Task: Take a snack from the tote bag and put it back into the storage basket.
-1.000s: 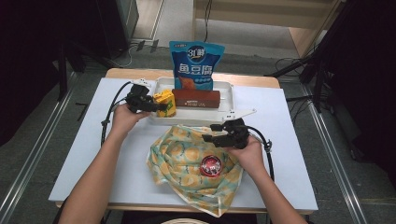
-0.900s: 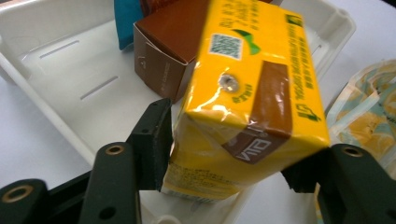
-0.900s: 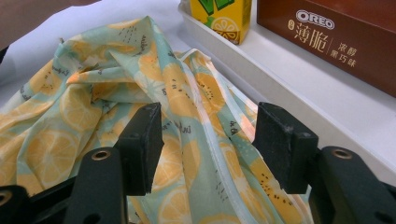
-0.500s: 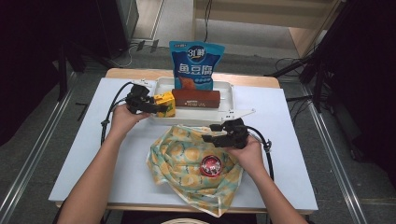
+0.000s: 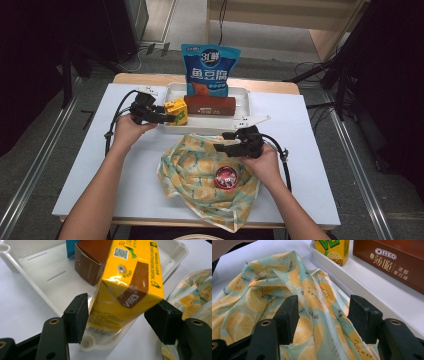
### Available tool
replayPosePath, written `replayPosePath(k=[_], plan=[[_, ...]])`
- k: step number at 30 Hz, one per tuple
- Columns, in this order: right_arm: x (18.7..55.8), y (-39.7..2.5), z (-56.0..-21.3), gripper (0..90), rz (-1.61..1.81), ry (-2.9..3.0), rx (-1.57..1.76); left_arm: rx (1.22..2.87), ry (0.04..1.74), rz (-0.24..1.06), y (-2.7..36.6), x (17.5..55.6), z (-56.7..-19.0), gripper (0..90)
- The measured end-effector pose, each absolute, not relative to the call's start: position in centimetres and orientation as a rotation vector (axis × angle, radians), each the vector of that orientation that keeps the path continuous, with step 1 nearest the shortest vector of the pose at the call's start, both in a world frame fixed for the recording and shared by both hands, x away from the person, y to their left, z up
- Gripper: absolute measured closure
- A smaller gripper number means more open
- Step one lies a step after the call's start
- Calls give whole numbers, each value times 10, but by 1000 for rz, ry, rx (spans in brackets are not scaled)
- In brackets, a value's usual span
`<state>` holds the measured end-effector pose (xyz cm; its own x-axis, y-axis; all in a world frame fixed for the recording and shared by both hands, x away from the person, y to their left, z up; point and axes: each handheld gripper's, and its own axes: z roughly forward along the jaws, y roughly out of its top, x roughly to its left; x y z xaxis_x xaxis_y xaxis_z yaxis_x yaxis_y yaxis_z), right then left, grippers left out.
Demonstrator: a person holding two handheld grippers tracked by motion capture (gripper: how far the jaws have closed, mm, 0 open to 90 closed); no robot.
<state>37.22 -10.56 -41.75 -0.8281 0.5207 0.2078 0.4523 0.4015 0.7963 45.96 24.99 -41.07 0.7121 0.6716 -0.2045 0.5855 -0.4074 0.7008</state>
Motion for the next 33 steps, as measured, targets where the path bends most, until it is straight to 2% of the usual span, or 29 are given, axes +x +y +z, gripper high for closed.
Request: replayPosePath(k=[21,27,32,33], plan=[[378,-97,-417,431,1430,2583,865,2095,965,145,263,436,-401,396],[379,-96,-417,431,1433,2583,861,2089,960,133,264,429,-397,519],[380,-95,-417,431,1431,2584,858,2077,972,104,261,425,-395,714],[380,-95,-417,431,1431,2584,857,2080,958,110,260,424,-394,714]])
